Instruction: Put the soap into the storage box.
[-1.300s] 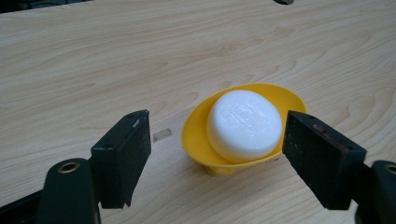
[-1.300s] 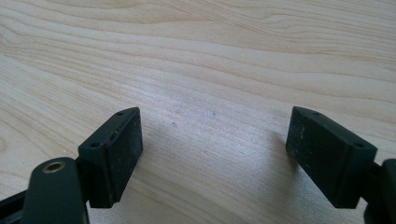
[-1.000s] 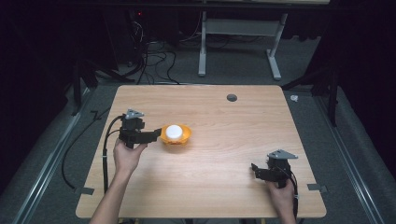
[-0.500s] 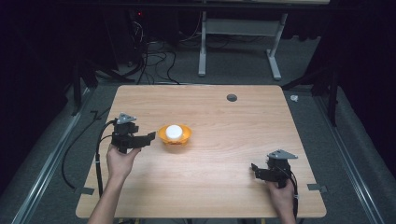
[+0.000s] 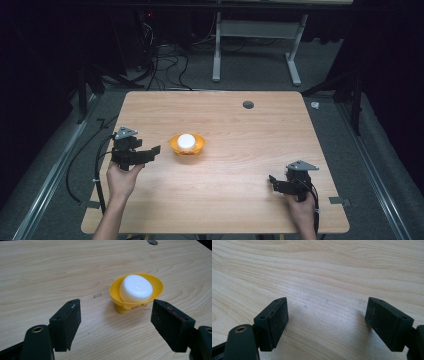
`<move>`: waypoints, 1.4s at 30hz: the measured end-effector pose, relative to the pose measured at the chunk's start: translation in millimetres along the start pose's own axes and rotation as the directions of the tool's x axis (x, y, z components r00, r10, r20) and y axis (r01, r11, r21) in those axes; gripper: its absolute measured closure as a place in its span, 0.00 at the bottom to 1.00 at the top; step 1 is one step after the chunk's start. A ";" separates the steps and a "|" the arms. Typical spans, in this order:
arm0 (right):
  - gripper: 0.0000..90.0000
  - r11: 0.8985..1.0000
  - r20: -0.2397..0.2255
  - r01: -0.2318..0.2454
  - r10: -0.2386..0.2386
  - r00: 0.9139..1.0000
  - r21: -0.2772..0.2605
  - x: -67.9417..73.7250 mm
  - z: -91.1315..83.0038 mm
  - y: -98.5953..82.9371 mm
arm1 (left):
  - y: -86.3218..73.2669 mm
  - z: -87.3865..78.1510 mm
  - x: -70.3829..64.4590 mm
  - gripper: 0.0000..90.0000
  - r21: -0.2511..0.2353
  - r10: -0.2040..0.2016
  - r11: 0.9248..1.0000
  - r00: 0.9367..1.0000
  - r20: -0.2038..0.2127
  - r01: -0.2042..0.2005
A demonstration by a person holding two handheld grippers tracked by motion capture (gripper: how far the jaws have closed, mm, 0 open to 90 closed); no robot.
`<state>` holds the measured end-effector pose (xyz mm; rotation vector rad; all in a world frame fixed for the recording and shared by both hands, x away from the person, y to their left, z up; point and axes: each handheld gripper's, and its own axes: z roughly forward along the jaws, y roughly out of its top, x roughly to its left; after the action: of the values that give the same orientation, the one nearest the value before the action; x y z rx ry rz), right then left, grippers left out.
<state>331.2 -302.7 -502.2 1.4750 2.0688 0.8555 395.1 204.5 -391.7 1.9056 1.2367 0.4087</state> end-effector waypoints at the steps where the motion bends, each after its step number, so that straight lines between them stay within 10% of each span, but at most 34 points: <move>1: 0.22 1.000 0.000 -0.001 0.001 1.000 0.000 0.0 0.0 0.0 | -0.9 -1.0 0.6 0.27 0.002 -0.001 1.000 1.000 0.000 0.001; 42: 0.22 1.000 -0.001 -0.003 0.003 1.000 0.001 0.4 -0.5 -0.4 | -50.2 -10.6 -1.8 0.27 0.009 -0.039 0.999 0.999 0.032 0.038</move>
<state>330.4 -302.5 -502.1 1.4792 2.0682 0.8574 356.9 217.3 -423.6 1.8854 1.2537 0.3514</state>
